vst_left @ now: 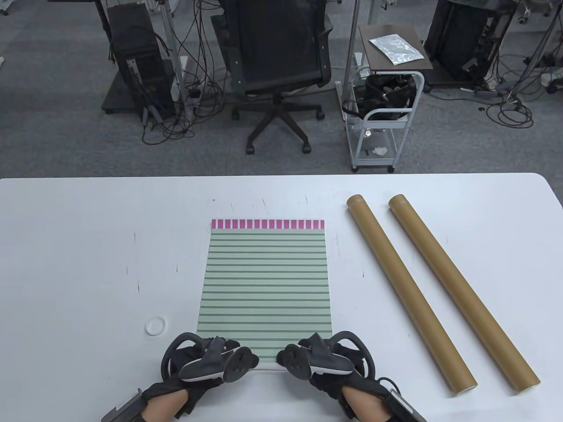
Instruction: Roll up mouse pads and store in mailing tubes
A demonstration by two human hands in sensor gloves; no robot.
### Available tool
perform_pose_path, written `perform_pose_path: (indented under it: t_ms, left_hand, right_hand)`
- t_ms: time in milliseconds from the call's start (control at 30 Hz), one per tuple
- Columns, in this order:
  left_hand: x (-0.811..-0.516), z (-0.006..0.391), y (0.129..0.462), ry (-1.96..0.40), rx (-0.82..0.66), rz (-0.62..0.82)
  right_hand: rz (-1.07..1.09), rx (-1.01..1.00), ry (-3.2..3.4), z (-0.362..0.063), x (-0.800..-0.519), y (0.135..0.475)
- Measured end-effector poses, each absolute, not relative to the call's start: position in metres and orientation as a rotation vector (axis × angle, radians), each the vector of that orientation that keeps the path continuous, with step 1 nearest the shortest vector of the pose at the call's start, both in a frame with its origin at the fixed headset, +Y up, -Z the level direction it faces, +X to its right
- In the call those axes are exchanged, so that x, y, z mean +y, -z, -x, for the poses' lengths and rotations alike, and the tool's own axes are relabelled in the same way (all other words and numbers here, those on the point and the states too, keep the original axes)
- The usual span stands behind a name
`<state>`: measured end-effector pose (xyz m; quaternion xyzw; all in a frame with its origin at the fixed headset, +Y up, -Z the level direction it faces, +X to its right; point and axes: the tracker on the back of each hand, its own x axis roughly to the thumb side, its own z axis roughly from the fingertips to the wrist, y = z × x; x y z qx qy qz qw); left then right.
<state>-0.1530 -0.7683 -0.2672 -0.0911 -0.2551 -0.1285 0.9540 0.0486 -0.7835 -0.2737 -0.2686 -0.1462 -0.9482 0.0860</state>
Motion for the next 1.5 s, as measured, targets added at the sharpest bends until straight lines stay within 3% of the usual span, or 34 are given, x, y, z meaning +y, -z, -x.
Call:
perform_pose_path:
  t_ms: [300,433,600,900,1100,1500]
  left_hand:
    - [-0.769,0.149,0.263,0.345,-0.5,0.11]
    - [-0.768,0.153,0.267,0.303,-0.491,0.142]
    - [-0.764,0.154,0.271,0.185,-0.54,0.33]
    - [-0.766,0.15,0.282,0.211,-0.439,0.396]
    - [-0.771,0.147,0.285,0.309,-0.384,0.354]
    - [-0.772,0.138,0.265,0.38,-0.495,0.232]
  right_hand:
    - [0.851,-0.065,2.738,-0.038,-0.775,0.26]
    - [0.843,-0.068,2.76,-0.036,-0.772,0.261]
    - [0.906,-0.411,2.789,-0.037,-0.765,0.263]
    - [0.907,-0.248,2.624,-0.032,-0.773,0.248]
    - [0.884,-0.302,2.734,-0.032,-0.77,0.259]
    - [0.77,-0.569,2.992,-0.056,-0.775,0.283]
